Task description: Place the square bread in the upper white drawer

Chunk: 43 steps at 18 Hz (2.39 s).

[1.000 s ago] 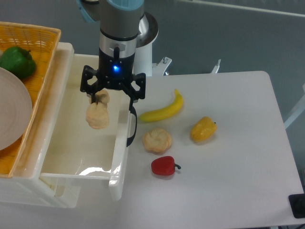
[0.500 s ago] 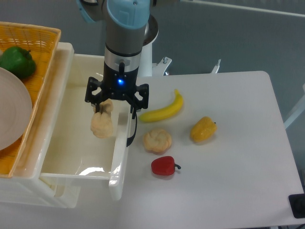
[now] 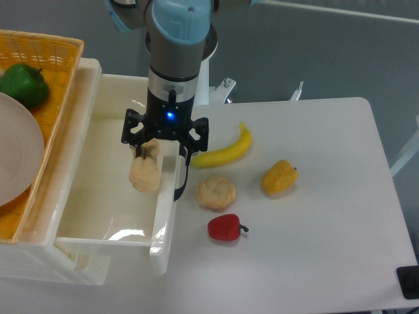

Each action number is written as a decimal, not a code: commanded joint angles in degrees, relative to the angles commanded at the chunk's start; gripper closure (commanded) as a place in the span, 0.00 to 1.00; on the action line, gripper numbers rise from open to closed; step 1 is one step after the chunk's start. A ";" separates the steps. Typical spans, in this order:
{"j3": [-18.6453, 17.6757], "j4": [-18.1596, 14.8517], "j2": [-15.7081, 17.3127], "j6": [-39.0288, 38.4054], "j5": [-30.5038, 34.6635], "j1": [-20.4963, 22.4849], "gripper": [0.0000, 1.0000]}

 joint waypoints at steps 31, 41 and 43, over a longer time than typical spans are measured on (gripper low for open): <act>-0.44 -0.26 0.70 0.00 2.63 -2.81 0.00; 0.26 -0.18 -0.09 0.44 4.92 -1.76 0.00; 0.70 -0.18 -0.44 0.44 5.10 -1.67 0.00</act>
